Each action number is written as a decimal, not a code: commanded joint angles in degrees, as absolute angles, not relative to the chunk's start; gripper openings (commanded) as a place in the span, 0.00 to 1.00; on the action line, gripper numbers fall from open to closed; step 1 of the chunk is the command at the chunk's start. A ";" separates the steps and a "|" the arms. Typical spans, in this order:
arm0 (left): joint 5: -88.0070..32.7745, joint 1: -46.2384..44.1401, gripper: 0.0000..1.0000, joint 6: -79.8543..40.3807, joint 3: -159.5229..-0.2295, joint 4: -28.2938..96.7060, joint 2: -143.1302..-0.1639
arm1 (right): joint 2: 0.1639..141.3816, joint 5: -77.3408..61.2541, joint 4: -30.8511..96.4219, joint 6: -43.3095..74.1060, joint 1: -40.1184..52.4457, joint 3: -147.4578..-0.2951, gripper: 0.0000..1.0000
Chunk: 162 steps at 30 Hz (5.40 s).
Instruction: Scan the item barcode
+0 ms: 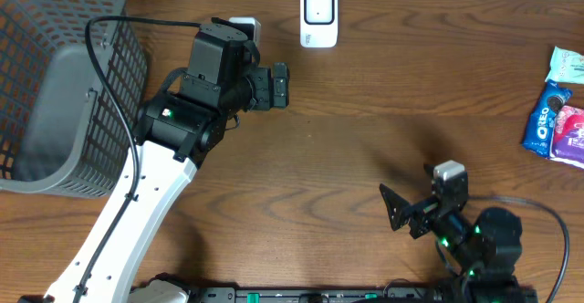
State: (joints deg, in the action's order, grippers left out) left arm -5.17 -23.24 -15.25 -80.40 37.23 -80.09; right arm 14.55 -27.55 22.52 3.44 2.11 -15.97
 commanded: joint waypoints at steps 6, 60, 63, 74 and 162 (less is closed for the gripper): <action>-4.45 -23.05 0.98 -15.53 -81.49 37.32 -80.27 | 6.50 -29.02 12.14 0.62 2.35 -8.25 0.99; -4.45 -23.05 0.98 -15.53 -81.49 37.32 -80.27 | 0.30 -3.09 4.58 -0.25 -0.27 -0.38 0.99; -4.43 -23.05 0.98 -15.53 -81.49 37.32 -80.27 | 0.30 -3.09 4.58 -0.01 -0.27 -0.38 0.99; -4.45 -23.05 0.98 -15.53 -81.49 37.34 -80.27 | 0.30 -4.78 4.14 0.16 -0.30 -0.36 0.99; -2.90 -4.67 0.98 -8.60 -4.91 7.92 -0.19 | 0.32 -5.02 4.05 0.16 -0.30 -0.36 0.99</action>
State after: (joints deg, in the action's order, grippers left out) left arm -1.63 -4.93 -9.52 -6.79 9.91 -2.74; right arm 0.69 -4.69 3.90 -0.60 0.10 -0.47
